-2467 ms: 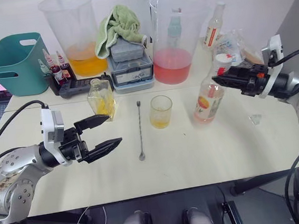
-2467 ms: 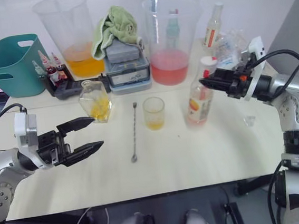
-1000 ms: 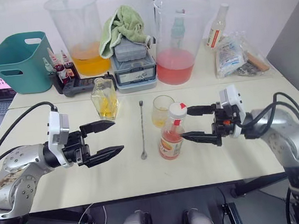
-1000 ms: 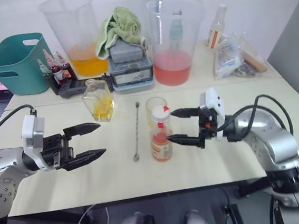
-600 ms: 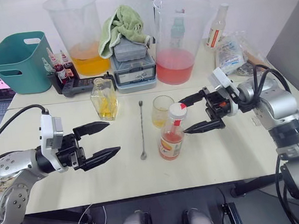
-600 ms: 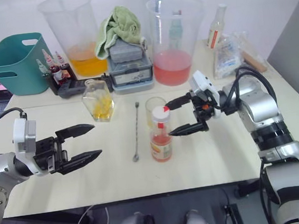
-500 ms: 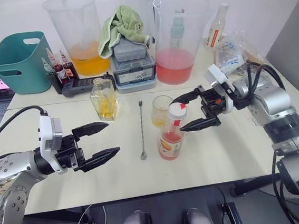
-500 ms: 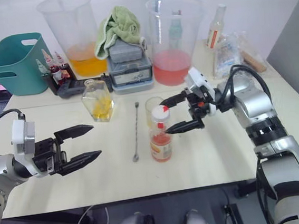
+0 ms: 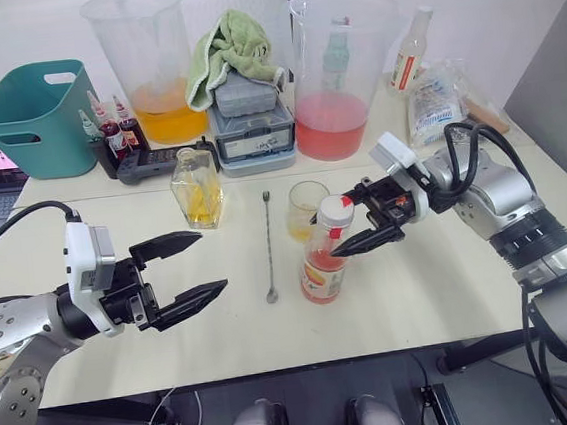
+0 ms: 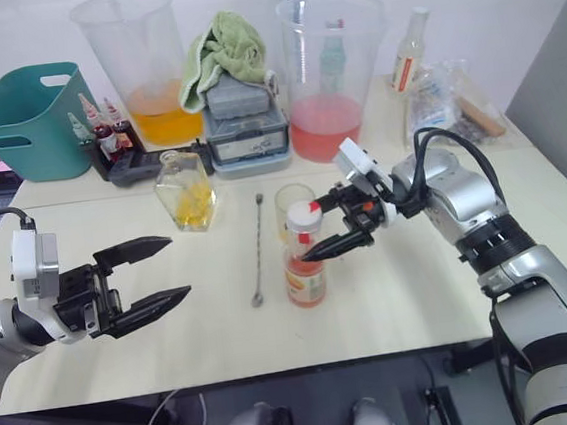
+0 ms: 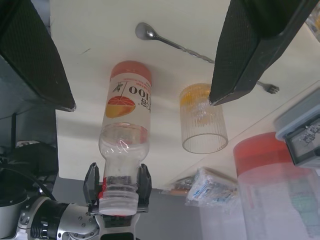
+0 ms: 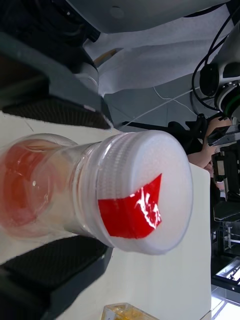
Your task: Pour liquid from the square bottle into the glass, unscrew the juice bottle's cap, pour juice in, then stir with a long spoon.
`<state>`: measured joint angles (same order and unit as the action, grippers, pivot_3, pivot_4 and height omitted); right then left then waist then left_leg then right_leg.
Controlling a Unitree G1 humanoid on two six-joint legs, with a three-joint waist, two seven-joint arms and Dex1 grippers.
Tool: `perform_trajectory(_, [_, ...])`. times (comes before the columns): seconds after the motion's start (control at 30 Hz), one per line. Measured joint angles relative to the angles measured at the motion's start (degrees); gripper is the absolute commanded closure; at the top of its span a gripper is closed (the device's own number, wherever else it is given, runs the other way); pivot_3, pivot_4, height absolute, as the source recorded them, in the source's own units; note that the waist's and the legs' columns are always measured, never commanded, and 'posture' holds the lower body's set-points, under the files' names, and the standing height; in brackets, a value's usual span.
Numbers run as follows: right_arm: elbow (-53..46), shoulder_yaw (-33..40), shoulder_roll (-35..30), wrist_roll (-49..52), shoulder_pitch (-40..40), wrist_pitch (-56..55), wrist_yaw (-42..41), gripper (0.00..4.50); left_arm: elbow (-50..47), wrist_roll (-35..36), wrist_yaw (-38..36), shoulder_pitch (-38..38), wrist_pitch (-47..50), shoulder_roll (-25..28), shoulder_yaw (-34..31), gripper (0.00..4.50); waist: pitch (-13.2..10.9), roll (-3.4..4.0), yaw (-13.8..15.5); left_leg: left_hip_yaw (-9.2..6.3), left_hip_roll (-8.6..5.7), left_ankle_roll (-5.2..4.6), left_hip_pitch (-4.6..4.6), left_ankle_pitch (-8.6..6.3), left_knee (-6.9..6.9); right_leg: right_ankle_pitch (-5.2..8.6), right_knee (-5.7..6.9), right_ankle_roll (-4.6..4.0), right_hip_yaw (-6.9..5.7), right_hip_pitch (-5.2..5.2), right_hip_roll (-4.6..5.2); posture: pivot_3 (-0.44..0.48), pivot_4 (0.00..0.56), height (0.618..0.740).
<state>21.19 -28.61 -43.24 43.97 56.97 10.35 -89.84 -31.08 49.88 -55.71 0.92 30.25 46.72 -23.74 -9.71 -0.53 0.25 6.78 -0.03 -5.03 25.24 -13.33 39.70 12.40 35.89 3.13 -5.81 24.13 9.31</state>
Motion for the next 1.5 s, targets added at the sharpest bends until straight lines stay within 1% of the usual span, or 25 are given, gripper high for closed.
perform_trajectory(0.03, [-0.04,0.36,0.16,-0.13,-0.29,-0.20,-0.03,2.89,-0.04,0.00,0.06,0.03,0.00,-0.01,0.08,0.00,0.00,0.00,0.00,0.00,0.00,0.00,0.00,0.00,0.00,0.00,0.00,0.00,0.00,0.00,0.00,0.000,0.150,0.739])
perform_trajectory(0.07, [-0.62,1.53,0.53,-0.60,-1.50,-0.33,-0.05,3.01,-0.15,0.06,0.20,0.29,0.01,-0.06,0.33,0.00,0.00,0.00,0.09,0.00,0.01,0.00,0.00,0.00,0.01,0.00,0.01,0.00,-0.01,-0.01,-0.01,0.000,0.150,0.739])
perform_trajectory(0.17, [-3.17,5.09,0.75,-1.76,-4.70,-0.26,-0.05,3.02,-0.77,1.19,1.08,1.12,0.02,-0.78,0.83,0.00,0.00,0.00,0.29,0.02,0.00,0.00,0.00,0.00,0.01,0.00,0.00,0.00,0.00,-0.02,0.01,0.000,0.150,0.739])
perform_trajectory(0.3, [-8.77,9.43,0.51,-3.00,-8.52,2.79,0.44,3.02,-1.10,1.81,1.38,1.63,0.05,-1.55,2.70,0.00,0.00,0.00,0.36,0.03,0.00,0.00,0.00,0.00,0.01,0.00,0.01,0.00,-0.01,0.00,0.00,0.000,0.150,0.739])
perform_trajectory(0.43, [-17.54,15.18,-0.42,-2.22,-12.24,9.47,6.28,3.02,-0.68,2.26,1.65,4.60,0.05,-2.36,4.15,0.00,0.00,0.00,0.48,0.04,-0.01,0.01,0.00,0.00,0.01,0.00,0.01,0.00,0.00,-0.01,0.03,0.000,0.150,0.739])
perform_trajectory(0.5, [-22.61,18.65,-1.28,-2.02,-14.32,12.99,10.80,3.02,-0.20,2.23,1.02,5.62,0.05,-2.38,5.50,0.00,0.00,0.00,0.55,0.03,0.00,0.01,0.00,0.00,0.01,0.00,0.02,0.00,-0.01,-0.01,0.03,0.000,0.150,0.739])
perform_trajectory(0.53, [-26.27,20.87,-1.67,-1.69,-16.29,15.52,14.79,3.02,0.59,2.20,0.44,6.21,0.05,-2.38,6.47,0.00,0.00,0.00,0.67,0.03,0.00,0.01,0.00,-0.01,0.01,0.00,0.05,0.00,-0.01,-0.01,0.03,0.000,0.150,0.739])
perform_trajectory(0.63, [-34.25,24.45,-1.76,-1.37,-20.72,21.23,24.61,3.02,3.48,2.01,-1.26,8.48,0.05,-2.40,8.59,0.00,0.00,-0.01,0.64,0.05,0.00,0.01,0.01,0.00,0.01,0.00,0.04,0.00,0.00,0.00,0.02,0.000,0.150,0.739])
perform_trajectory(0.7, [-39.20,26.91,-1.39,-0.99,-23.76,25.29,31.73,3.02,5.73,1.69,-2.78,10.47,0.04,-2.38,10.05,0.00,0.00,-0.01,0.65,0.08,0.00,0.01,0.01,0.00,0.00,0.00,0.02,0.00,0.00,0.00,0.02,0.000,0.150,0.739])
perform_trajectory(0.77, [-42.51,28.58,-1.07,-0.79,-26.05,27.63,36.28,3.02,7.29,1.13,-3.85,11.85,-0.02,-2.41,11.22,0.00,0.00,-0.01,0.74,0.07,0.00,0.00,0.00,0.00,0.00,0.00,0.03,0.01,0.00,-0.01,0.01,0.000,0.150,0.739])
perform_trajectory(0.8, [-45.55,30.00,0.12,-0.47,-28.42,29.63,40.86,3.02,8.96,0.42,-4.67,13.38,-0.08,-2.59,12.23,0.00,0.01,-0.03,0.93,0.05,0.00,-0.02,0.01,0.01,0.02,0.00,0.05,0.01,-0.02,-0.02,-0.01,0.000,0.150,0.739])
perform_trajectory(0.97, [-55.03,31.39,6.12,-0.09,-35.39,35.04,55.76,3.02,14.06,-1.78,-7.60,18.30,-0.41,-3.66,15.15,0.00,0.01,-0.03,0.84,0.11,0.00,-0.33,0.01,0.19,-0.01,0.01,0.01,0.01,0.03,-0.01,-0.04,0.000,0.150,0.739])
perform_trajectory(1.17, [-62.78,31.01,12.80,0.07,-39.72,37.70,67.41,3.02,15.83,-3.46,-9.10,19.19,-0.47,-4.37,16.19,0.00,0.01,-0.05,0.52,0.08,0.02,-0.39,0.01,0.23,-0.03,0.01,0.02,0.02,0.04,0.01,-0.08,0.000,0.150,0.739])
perform_trajectory(1.27, [-64.14,30.38,13.88,0.06,-40.01,38.59,70.31,3.02,15.83,-3.78,-9.07,19.28,-0.44,-4.53,16.18,0.00,0.01,-0.04,0.46,0.08,0.02,-0.40,0.01,0.24,-0.03,0.01,0.00,0.02,0.05,0.00,-0.09,0.000,0.150,0.739])
perform_trajectory(1.33, [-64.43,30.40,13.84,0.13,-40.10,38.81,70.56,2.00,15.76,-3.78,-8.98,19.27,-0.34,-4.61,16.17,0.00,0.01,-0.04,0.49,0.06,0.01,-0.40,0.01,0.24,-0.03,0.02,0.00,0.02,0.05,-0.01,-0.09,0.000,0.150,0.739])
perform_trajectory(1.37, [-64.40,30.55,13.47,0.66,-40.08,38.83,70.06,1.75,15.46,-3.77,-8.87,19.13,-0.28,-4.64,16.13,0.00,0.01,-0.04,0.48,0.06,0.01,-0.40,0.01,0.24,-0.02,0.02,-0.01,0.02,0.05,-0.01,-0.09,0.000,0.150,0.739])
perform_trajectory(1.4, [-63.97,30.80,12.70,1.70,-39.95,39.09,69.01,1.30,14.83,-3.73,-8.63,18.74,-0.15,-4.64,15.97,0.00,0.01,-0.04,0.45,0.06,0.01,-0.41,0.01,0.24,-0.02,0.01,-0.02,0.02,0.05,-0.02,-0.09,0.000,0.150,0.739])
perform_trajectory(1.5, [-61.65,31.65,10.45,3.37,-38.55,39.80,66.29,0.36,13.67,-3.19,-7.79,17.57,0.43,-4.62,15.47,0.00,0.01,-0.04,0.44,0.06,0.01,-0.42,0.01,0.25,-0.02,0.01,-0.02,0.02,0.06,-0.01,-0.10,0.000,0.150,0.739])
